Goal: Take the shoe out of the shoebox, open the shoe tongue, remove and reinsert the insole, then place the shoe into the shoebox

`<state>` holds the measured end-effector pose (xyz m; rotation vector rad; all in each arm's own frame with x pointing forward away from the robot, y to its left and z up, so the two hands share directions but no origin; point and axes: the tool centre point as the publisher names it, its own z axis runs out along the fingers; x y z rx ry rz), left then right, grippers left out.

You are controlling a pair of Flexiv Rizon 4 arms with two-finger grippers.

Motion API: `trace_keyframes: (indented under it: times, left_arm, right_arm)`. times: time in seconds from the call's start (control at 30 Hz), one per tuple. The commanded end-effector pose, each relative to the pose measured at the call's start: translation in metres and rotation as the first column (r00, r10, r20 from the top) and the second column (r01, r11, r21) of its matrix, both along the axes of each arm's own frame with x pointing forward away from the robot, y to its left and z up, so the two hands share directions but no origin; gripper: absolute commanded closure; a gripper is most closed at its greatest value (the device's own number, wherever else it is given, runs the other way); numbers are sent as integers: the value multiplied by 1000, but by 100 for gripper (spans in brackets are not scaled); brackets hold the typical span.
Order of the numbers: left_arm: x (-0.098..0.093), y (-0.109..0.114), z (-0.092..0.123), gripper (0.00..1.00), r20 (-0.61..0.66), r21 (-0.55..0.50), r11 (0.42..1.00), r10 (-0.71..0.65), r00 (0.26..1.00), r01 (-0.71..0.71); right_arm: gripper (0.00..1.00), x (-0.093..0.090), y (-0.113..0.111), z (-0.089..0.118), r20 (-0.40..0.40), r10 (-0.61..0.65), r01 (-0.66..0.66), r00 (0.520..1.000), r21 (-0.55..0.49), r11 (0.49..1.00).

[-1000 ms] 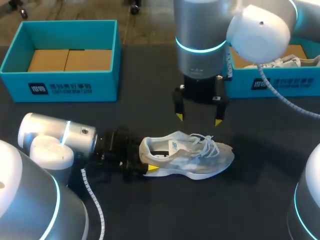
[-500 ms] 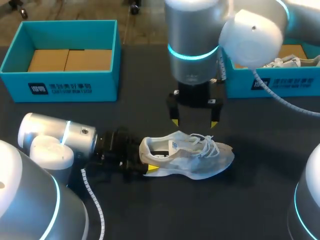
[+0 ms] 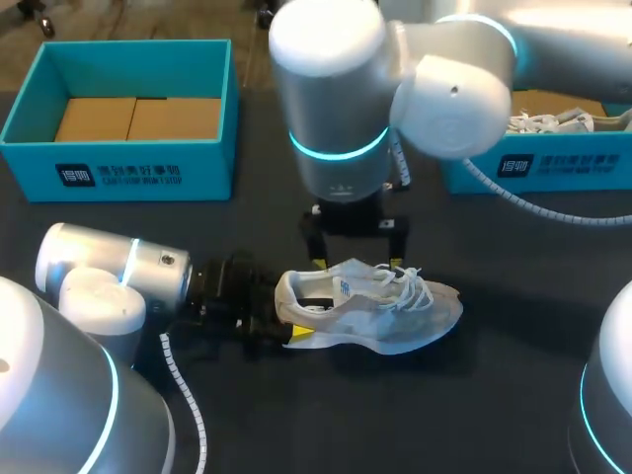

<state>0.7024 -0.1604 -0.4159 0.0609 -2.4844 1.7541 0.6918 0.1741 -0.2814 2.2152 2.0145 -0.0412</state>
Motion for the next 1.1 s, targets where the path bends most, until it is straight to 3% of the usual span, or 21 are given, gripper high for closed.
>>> trace_keyframes:
  times: [0.03, 0.33, 0.77, 1.1]
  left_arm:
    - [2, 0, 0, 100, -1, 4, 1000, -1, 1000, 1]
    - [2, 0, 0, 100, -1, 4, 1000, -1, 1000, 1]
    - [2, 0, 0, 100, -1, 4, 1000, -1, 1000, 1]
    - [2, 0, 0, 100, -1, 4, 1000, -1, 1000, 1]
  right_arm:
    - [0, -7, 19, -18, 7, -49, 49, 999, -56, 997]
    - [0, -13, 21, -37, -1, -64, 63, 998, -89, 994]
    - [0, -6, 14, -69, 37, -148, 152, 988, -227, 962]
    - [0, -2, 8, -82, 12, -210, 200, 978, -351, 915]
